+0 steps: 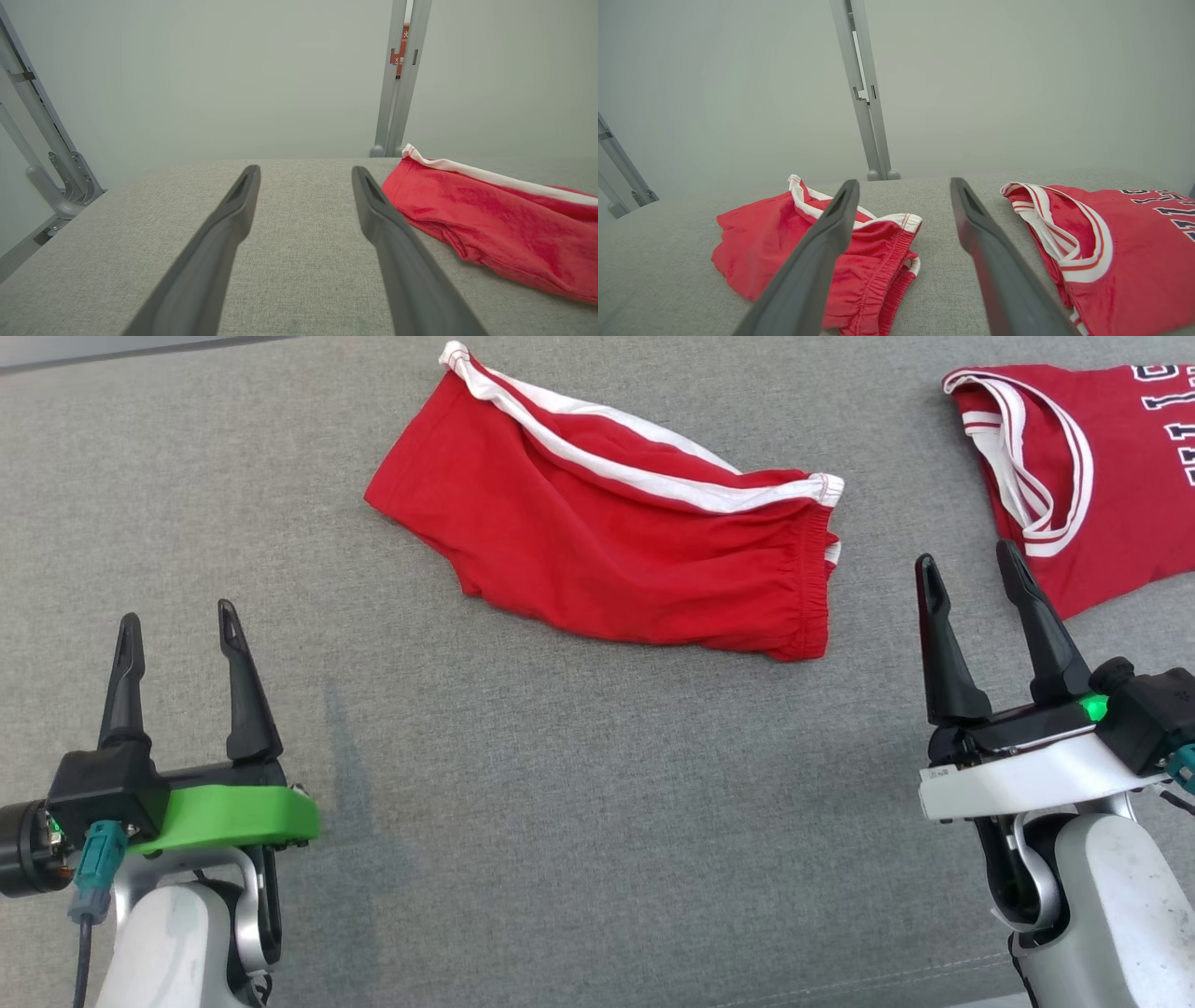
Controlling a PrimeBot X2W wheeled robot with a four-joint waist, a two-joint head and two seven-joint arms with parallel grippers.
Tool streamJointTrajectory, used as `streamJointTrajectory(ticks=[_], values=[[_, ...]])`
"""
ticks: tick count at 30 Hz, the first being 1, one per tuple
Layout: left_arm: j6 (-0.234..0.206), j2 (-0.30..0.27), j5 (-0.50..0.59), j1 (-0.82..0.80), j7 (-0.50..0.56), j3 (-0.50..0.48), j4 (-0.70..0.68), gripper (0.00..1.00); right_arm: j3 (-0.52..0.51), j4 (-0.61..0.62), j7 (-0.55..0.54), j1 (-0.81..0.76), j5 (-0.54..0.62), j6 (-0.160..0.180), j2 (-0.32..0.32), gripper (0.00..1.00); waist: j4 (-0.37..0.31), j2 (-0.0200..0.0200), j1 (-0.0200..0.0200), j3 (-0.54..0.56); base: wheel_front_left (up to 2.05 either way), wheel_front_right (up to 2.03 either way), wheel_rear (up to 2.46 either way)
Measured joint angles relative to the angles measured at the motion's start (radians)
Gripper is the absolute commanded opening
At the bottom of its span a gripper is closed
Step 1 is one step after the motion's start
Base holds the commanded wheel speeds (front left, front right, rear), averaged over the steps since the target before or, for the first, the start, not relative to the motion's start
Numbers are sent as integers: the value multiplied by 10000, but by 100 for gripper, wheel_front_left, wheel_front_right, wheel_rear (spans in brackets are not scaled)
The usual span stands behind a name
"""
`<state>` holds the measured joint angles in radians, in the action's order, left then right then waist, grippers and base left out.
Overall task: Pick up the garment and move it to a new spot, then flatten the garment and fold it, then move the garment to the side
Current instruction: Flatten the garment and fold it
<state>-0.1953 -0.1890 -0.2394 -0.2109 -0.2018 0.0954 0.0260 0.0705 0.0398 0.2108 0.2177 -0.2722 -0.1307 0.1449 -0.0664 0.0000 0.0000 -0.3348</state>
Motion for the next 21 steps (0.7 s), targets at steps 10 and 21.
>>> streamJointTrajectory(ticks=[10, 21], values=[[602, -389, 81, -713, 698, 581, 182, 100, -44, 77, -82, 38, -46, 0, -77, 100, -70, 0, 0, -280, 0, 0, 0], [2514, -683, -332, -4677, 3674, 1730, 2640, 100, 336, 36, -44, 727, -84, 0, -230, 100, -484, 0, 0, -1213, 0, 0, 0]])
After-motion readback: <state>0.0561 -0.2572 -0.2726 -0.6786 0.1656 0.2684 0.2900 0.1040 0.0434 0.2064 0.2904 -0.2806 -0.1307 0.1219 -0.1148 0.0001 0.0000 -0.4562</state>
